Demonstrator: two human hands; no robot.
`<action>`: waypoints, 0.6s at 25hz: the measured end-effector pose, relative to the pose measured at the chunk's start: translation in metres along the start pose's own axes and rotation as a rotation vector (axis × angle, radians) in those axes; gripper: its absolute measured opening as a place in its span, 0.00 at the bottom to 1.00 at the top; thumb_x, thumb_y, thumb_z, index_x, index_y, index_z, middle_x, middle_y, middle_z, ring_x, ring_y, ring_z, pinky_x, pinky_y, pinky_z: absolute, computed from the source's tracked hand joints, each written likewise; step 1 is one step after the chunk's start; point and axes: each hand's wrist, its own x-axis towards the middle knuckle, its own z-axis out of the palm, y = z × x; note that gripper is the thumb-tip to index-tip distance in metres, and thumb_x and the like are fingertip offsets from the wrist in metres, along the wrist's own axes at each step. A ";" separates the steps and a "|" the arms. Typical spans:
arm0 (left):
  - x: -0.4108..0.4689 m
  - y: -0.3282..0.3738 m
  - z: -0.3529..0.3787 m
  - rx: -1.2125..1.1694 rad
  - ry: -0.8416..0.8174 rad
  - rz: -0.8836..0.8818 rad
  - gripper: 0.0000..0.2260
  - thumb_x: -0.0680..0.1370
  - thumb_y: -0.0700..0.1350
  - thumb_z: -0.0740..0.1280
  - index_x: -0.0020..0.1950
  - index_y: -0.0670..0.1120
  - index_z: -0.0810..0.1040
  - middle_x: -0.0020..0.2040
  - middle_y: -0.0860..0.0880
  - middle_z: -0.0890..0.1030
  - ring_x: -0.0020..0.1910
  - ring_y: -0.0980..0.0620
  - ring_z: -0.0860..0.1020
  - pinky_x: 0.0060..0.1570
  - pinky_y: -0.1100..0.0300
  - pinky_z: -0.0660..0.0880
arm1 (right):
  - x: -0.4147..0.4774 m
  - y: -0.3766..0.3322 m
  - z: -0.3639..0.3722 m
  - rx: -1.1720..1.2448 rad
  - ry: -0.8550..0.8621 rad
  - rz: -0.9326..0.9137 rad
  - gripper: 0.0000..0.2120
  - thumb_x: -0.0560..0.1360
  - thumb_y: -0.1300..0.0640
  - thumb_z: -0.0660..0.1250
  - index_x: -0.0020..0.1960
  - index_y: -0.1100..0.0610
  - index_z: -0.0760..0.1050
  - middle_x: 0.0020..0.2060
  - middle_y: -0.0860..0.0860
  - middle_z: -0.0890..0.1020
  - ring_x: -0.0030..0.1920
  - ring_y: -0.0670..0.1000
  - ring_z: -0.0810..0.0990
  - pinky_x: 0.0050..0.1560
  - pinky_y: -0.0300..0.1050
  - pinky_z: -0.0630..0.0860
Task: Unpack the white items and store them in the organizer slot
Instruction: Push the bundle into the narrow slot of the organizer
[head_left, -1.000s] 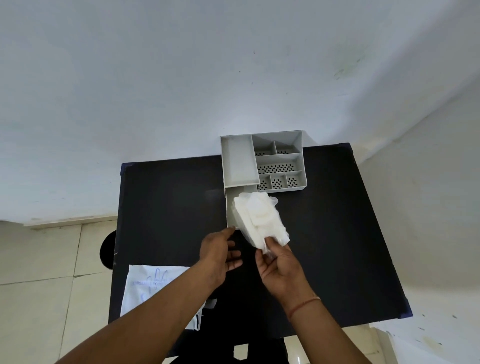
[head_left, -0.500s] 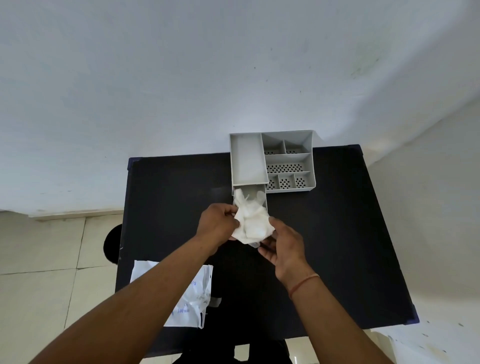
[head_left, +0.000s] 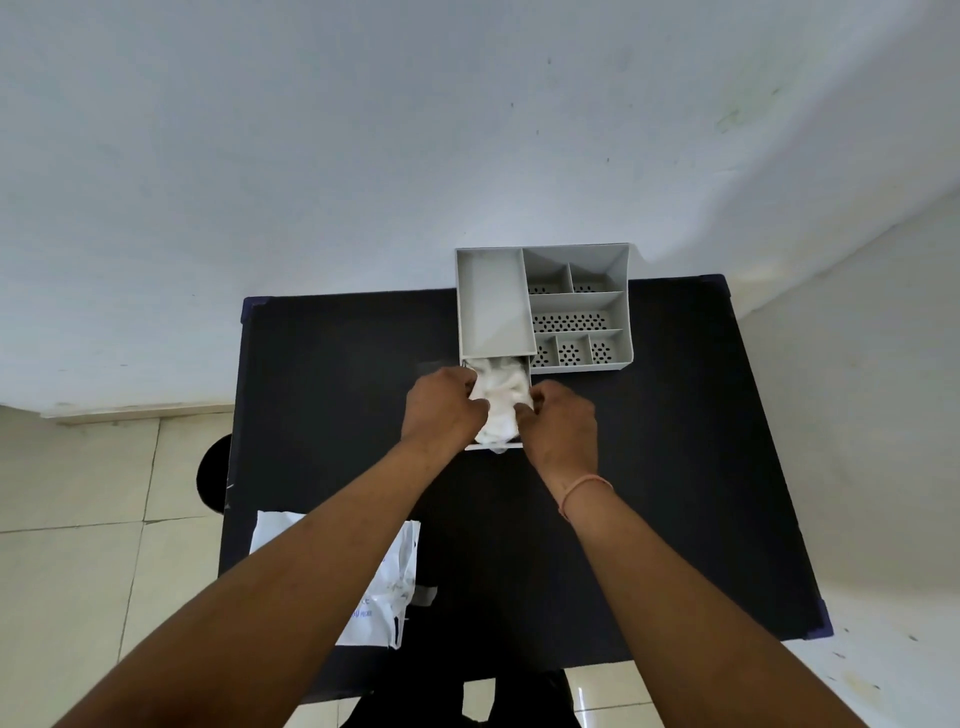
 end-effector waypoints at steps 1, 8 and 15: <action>-0.002 0.000 0.001 0.024 -0.002 0.016 0.05 0.73 0.40 0.72 0.39 0.43 0.79 0.36 0.46 0.83 0.35 0.49 0.81 0.38 0.57 0.76 | 0.001 0.000 0.001 -0.101 0.000 -0.042 0.08 0.77 0.53 0.70 0.50 0.57 0.81 0.43 0.53 0.85 0.44 0.55 0.83 0.41 0.45 0.76; -0.019 -0.014 -0.001 0.285 0.038 0.244 0.17 0.79 0.42 0.71 0.68 0.45 0.83 0.60 0.44 0.83 0.59 0.43 0.82 0.55 0.46 0.83 | 0.000 0.013 0.000 -0.344 0.055 -0.164 0.07 0.79 0.57 0.67 0.54 0.55 0.81 0.53 0.55 0.76 0.51 0.57 0.79 0.40 0.46 0.74; -0.033 -0.030 0.008 0.632 -0.066 0.502 0.17 0.81 0.54 0.67 0.62 0.46 0.87 0.70 0.44 0.79 0.66 0.43 0.76 0.50 0.49 0.83 | -0.008 0.008 0.003 -0.600 -0.378 -0.536 0.29 0.80 0.51 0.62 0.79 0.57 0.66 0.81 0.56 0.67 0.82 0.59 0.60 0.80 0.67 0.57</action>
